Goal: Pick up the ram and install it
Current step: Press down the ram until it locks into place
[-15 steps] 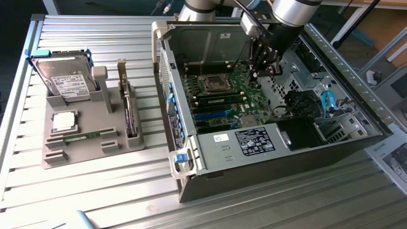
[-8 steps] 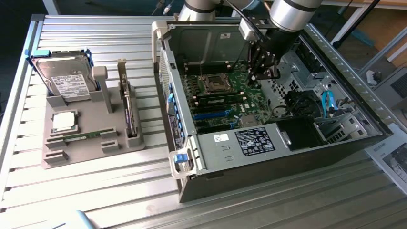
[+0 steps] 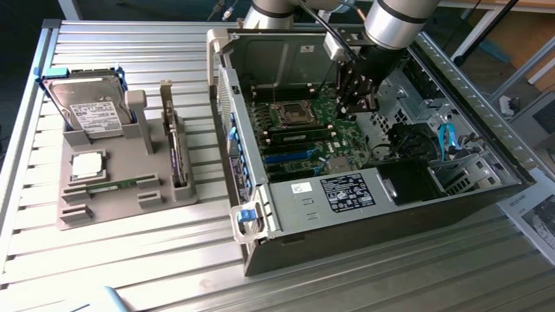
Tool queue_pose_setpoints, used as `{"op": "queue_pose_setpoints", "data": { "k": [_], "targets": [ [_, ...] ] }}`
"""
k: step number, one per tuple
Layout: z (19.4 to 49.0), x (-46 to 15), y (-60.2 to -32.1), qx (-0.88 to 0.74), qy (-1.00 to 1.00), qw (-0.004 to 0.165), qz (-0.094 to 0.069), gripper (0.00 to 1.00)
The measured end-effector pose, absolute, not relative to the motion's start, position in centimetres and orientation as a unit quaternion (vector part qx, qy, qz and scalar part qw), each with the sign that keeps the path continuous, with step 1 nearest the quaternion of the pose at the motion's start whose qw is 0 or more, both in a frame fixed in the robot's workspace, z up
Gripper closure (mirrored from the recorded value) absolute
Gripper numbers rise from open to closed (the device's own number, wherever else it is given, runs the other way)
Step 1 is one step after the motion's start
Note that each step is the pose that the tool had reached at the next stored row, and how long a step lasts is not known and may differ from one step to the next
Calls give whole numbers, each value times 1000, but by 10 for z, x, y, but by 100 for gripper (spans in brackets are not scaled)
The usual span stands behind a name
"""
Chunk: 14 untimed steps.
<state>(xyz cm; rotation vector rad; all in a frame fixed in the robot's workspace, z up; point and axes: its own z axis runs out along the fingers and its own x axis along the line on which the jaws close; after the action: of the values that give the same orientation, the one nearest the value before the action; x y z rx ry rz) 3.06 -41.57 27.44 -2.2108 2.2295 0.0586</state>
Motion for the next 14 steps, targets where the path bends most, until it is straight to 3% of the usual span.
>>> {"op": "queue_pose_setpoints", "data": {
  "k": [14],
  "targets": [
    [257, 31, -416, -704, 710, 1, 19, 90]
  ]
}}
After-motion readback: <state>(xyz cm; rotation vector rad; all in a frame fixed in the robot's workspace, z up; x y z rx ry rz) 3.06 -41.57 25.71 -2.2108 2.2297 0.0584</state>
